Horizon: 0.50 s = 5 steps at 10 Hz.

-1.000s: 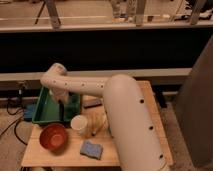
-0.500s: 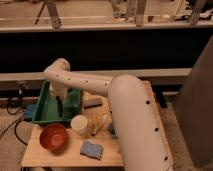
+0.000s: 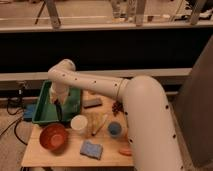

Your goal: Wipe red bowl with brush

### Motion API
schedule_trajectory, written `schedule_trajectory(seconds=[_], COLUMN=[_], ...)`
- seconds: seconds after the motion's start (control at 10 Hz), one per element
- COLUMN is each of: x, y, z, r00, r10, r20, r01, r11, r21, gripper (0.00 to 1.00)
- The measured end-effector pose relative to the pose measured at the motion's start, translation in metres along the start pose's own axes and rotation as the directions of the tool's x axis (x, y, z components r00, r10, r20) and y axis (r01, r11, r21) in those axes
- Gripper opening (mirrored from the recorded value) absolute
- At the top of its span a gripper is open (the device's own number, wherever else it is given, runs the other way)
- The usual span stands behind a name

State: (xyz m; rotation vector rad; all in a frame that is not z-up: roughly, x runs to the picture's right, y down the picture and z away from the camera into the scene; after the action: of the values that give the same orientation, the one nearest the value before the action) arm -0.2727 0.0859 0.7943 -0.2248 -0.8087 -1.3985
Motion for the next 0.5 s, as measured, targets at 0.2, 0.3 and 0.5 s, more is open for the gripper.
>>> schedule_trajectory(seconds=[0.2,0.3,0.5], x=[-0.034,-0.047,-0.078], y=[0.0,0.0,0.0], z=[-0.009,-0.015,-0.031], r00=[1.0,0.999,0.994], r10=[-0.016,-0.035,-0.106], r20=[0.021,0.025,0.028], r01=[0.015,0.033,0.1], r11=[0.999,0.997,0.98], r21=[0.045,0.077,0.171], gripper=[0.0,0.0,0.0])
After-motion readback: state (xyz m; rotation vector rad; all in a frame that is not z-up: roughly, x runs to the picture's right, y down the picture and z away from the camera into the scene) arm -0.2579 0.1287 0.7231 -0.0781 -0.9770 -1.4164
